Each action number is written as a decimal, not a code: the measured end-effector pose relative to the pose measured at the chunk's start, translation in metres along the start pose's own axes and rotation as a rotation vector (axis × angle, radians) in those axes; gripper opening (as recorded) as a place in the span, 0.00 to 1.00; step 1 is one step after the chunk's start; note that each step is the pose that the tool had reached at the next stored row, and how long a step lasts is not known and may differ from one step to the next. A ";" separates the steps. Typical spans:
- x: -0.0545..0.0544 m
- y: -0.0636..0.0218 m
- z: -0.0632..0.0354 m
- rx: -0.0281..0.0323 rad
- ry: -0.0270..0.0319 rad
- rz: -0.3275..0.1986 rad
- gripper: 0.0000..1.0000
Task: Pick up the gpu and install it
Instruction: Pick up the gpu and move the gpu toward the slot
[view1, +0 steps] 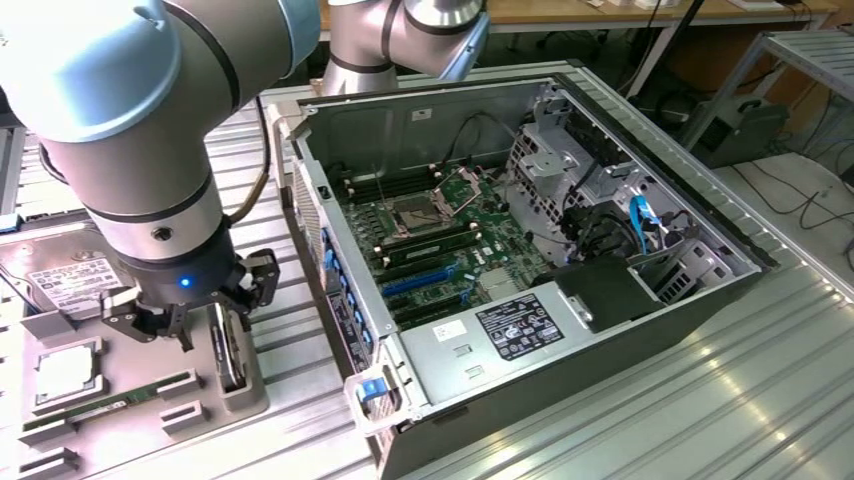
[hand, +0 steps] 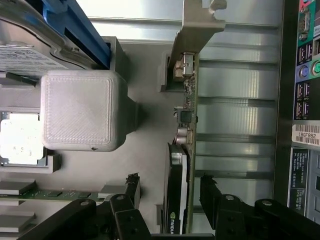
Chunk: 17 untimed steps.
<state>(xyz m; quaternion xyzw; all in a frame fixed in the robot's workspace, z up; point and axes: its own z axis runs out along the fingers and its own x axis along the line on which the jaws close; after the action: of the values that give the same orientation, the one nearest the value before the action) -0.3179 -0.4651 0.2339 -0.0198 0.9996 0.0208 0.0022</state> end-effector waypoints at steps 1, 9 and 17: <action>0.000 0.0000 0.0000 0.0000 0.0000 0.000 0.60; 0.000 0.0018 0.0003 -0.0001 -0.0002 0.000 0.60; 0.000 0.0053 0.0046 0.0006 0.0001 0.000 0.60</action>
<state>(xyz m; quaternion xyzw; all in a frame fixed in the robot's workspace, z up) -0.3176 -0.4595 0.2295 -0.0197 0.9996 0.0205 0.0022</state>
